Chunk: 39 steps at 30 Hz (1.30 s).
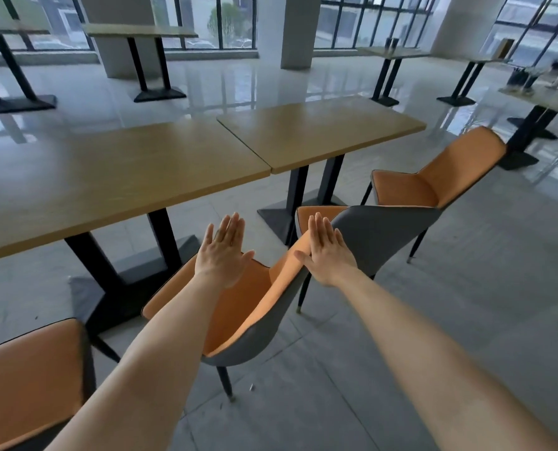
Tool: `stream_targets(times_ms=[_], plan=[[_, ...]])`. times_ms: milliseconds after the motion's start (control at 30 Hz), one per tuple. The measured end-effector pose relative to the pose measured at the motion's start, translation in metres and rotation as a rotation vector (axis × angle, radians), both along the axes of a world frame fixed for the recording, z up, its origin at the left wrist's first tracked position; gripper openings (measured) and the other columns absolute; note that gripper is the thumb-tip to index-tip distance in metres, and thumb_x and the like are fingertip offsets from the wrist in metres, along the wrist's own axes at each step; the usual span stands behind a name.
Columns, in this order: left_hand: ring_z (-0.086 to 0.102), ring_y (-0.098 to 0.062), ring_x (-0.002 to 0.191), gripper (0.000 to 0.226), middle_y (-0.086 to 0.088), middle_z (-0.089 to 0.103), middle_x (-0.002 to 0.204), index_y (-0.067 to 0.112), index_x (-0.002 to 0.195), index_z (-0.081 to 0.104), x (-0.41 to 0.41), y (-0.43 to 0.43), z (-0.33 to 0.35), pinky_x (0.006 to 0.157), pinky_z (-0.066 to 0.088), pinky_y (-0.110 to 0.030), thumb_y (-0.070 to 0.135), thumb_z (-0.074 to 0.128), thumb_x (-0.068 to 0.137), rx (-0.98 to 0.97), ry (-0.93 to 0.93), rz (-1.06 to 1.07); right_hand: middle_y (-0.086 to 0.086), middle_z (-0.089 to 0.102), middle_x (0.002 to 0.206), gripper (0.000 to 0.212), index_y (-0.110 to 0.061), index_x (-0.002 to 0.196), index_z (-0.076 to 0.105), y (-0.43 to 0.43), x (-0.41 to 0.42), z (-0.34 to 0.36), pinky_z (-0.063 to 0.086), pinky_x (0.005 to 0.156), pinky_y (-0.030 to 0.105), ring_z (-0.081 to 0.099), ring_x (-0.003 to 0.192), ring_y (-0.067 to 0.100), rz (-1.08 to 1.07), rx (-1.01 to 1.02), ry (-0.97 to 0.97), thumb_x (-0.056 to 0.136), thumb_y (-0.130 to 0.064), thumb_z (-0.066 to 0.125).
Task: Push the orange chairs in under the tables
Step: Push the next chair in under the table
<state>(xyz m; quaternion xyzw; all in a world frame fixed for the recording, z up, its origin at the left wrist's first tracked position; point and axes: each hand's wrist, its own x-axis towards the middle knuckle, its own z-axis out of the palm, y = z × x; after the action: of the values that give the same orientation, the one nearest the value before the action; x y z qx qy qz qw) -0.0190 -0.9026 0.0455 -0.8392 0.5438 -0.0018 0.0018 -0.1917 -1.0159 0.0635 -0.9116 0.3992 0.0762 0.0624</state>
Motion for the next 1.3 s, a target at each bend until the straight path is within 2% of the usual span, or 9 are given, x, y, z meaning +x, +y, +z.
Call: stream_targets(times_ms=[333,467,700,833,967,1067,1133,1200,1300], plan=[[-0.018,-0.019,0.144,0.068,-0.005,-0.019,0.157,0.012,0.146,-0.016,-0.005,-0.069,-0.021,0.117,-0.012,-0.038,0.049,0.016,0.098,0.107,-0.007,0.073,0.008,-0.030,0.153,0.075,-0.010,0.142,-0.028,-0.110,0.015,-0.018,-0.008,0.118,0.036,-0.022,0.143,0.021,0.190,0.097,0.071,0.098,-0.050,0.018],[-0.018,-0.018,0.144,0.068,-0.004,-0.019,0.157,0.012,0.145,-0.017,-0.023,-0.082,-0.041,0.115,-0.015,-0.035,0.050,0.015,0.098,0.138,0.077,0.200,0.007,-0.029,0.153,0.081,-0.008,0.142,-0.026,-0.145,0.024,-0.036,-0.009,0.117,0.033,-0.021,0.143,0.018,0.366,0.184,0.113,0.097,-0.051,0.025],[-0.015,-0.016,0.145,0.068,-0.003,-0.017,0.157,0.011,0.147,-0.012,-0.080,-0.103,-0.060,0.118,-0.009,-0.035,0.050,0.013,0.098,0.157,0.293,0.427,0.007,-0.020,0.156,0.097,-0.007,0.144,-0.022,-0.181,0.021,-0.067,-0.004,0.120,0.035,-0.014,0.145,0.019,0.702,0.268,0.242,0.091,-0.056,0.042],[-0.012,-0.016,0.146,0.078,-0.004,-0.012,0.158,0.012,0.148,-0.010,-0.113,-0.112,-0.071,0.119,-0.007,-0.034,0.057,0.024,0.094,0.167,0.393,0.467,0.007,-0.013,0.158,0.103,-0.005,0.146,-0.016,-0.193,0.015,-0.081,0.000,0.121,0.037,-0.010,0.146,0.021,0.811,0.207,0.226,0.087,-0.051,0.054],[-0.006,-0.023,0.147,0.092,-0.011,-0.006,0.159,0.012,0.148,-0.008,-0.119,-0.114,-0.074,0.120,0.000,-0.035,0.050,0.051,0.089,0.140,0.428,0.550,0.009,-0.005,0.159,0.101,-0.005,0.147,-0.011,-0.200,0.024,-0.086,0.001,0.120,0.037,-0.003,0.147,0.023,0.858,0.178,0.196,0.087,-0.044,0.059],[0.008,-0.027,0.147,0.094,-0.015,0.010,0.158,0.011,0.149,-0.002,-0.118,-0.115,-0.078,0.120,0.010,-0.037,0.036,0.063,0.086,0.145,0.402,0.562,0.012,0.012,0.158,0.093,-0.004,0.149,0.000,-0.204,0.030,-0.095,0.004,0.119,0.038,0.010,0.146,0.026,0.892,0.142,0.159,0.087,-0.039,0.060],[0.027,-0.029,0.142,0.087,-0.016,0.025,0.154,0.011,0.149,0.010,-0.118,-0.116,-0.081,0.116,0.026,-0.038,0.030,0.066,0.085,0.146,0.371,0.581,0.013,0.033,0.150,0.079,-0.005,0.145,0.020,-0.209,0.035,-0.100,0.015,0.117,0.039,0.029,0.139,0.029,0.916,0.098,0.141,0.086,-0.033,0.064],[0.049,-0.030,0.126,0.074,-0.012,0.046,0.142,0.012,0.142,0.028,-0.118,-0.116,-0.084,0.100,0.045,-0.041,0.031,0.068,0.083,0.131,0.333,0.613,0.011,0.053,0.133,0.051,-0.010,0.130,0.043,-0.211,0.040,-0.104,0.035,0.106,0.038,0.047,0.122,0.030,0.945,0.027,0.101,0.086,-0.023,0.064],[0.062,-0.030,0.106,0.055,-0.007,0.062,0.121,0.013,0.125,0.046,-0.117,-0.116,-0.087,0.082,0.051,-0.042,0.032,0.070,0.080,0.125,0.287,0.635,0.011,0.065,0.112,0.023,-0.009,0.110,0.057,-0.209,0.043,-0.104,0.047,0.087,0.037,0.059,0.102,0.030,0.921,-0.050,0.050,0.088,-0.007,0.053]])
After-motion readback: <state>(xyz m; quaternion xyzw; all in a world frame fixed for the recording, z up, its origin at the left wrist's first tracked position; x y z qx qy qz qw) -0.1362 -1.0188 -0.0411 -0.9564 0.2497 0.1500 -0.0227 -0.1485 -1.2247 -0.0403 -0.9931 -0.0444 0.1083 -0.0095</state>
